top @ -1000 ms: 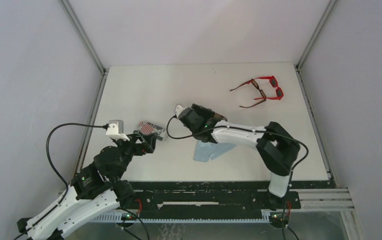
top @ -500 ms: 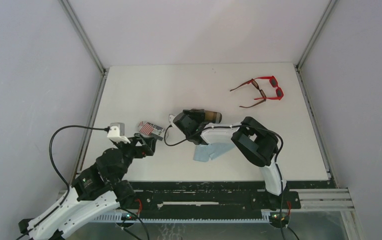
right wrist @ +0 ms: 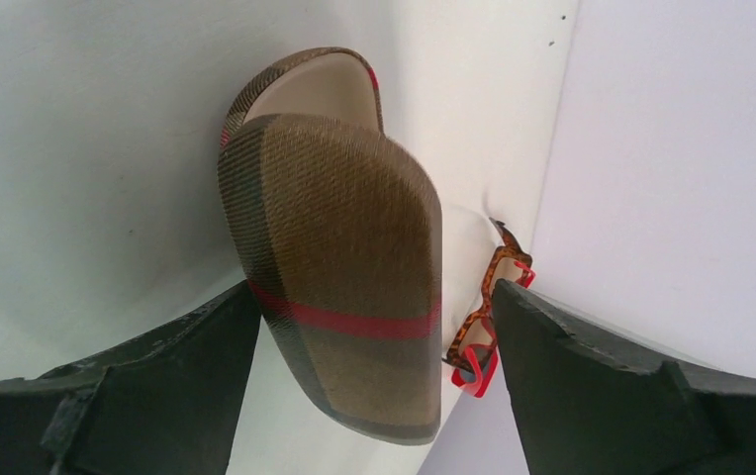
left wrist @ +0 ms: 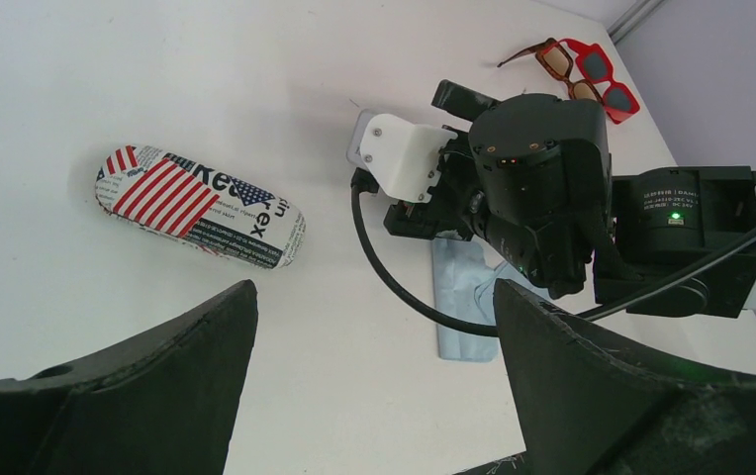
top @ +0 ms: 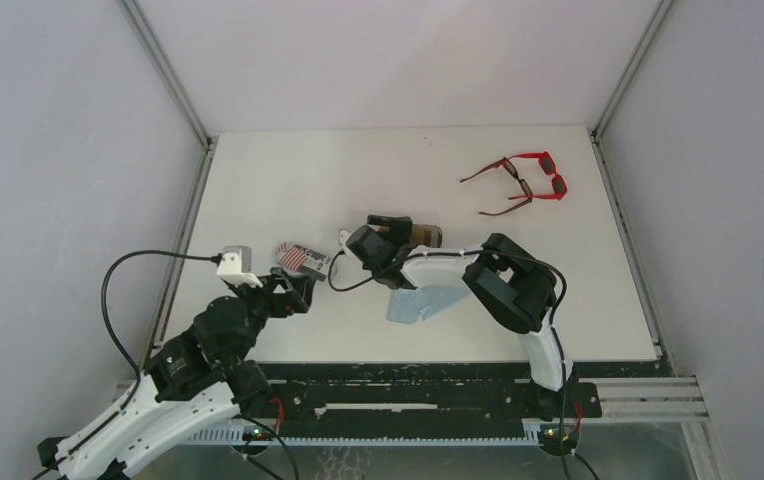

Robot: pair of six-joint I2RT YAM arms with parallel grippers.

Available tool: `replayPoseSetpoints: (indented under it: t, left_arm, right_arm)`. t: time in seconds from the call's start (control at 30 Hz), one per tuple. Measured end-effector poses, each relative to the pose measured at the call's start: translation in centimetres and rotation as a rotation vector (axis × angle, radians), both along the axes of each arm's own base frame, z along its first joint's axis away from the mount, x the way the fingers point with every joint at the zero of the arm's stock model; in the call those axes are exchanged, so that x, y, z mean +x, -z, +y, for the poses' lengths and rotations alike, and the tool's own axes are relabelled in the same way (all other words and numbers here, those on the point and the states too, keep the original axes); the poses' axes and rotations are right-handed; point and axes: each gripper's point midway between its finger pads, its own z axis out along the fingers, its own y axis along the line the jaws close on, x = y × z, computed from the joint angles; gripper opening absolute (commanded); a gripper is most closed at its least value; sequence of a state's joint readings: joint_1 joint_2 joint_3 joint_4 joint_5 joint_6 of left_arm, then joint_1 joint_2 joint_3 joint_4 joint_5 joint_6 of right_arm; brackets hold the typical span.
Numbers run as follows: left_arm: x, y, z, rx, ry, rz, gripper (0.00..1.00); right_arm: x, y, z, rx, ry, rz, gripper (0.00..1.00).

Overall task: Organize the sunglasses
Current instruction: Place the sunglasses case at the center of the board.

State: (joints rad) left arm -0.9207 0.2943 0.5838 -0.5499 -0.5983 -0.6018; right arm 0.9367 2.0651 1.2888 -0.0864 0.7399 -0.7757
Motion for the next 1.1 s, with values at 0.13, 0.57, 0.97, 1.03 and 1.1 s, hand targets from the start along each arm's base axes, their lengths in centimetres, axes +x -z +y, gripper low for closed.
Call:
replayPoseSetpoints:
  t: [0.13, 0.57, 0.97, 1.03, 1.1]
  left_arm:
    - [0.0, 0.0, 0.0, -0.003, 0.001, 0.001, 0.92]
    - [-0.1, 0.2, -0.4, -0.012, 0.012, 0.014, 0.92]
    - [-0.1, 1.0, -0.9, 0.007, 0.029, 0.035, 0.92]
    - [-0.1, 1.2, -0.9, 0.012, 0.029, 0.038, 0.93]
    - [0.1, 1.2, -1.1, 0.016, 0.032, 0.041, 0.93]
  right_arm:
    - [-0.5, 0.3, 0.1, 0.008, 0.003, 0.017, 0.87]
    - [-3.5, -3.1, -0.1, 0.17, 0.032, 0.031, 0.86]
    - [-8.4, -3.0, -0.6, 0.301, 0.066, 0.159, 0.83]
    - [-9.6, -4.3, -0.5, 0.393, 0.085, 0.176, 0.81]
    - [-10.3, -6.0, -0.6, 0.493, 0.115, 0.176, 0.8]
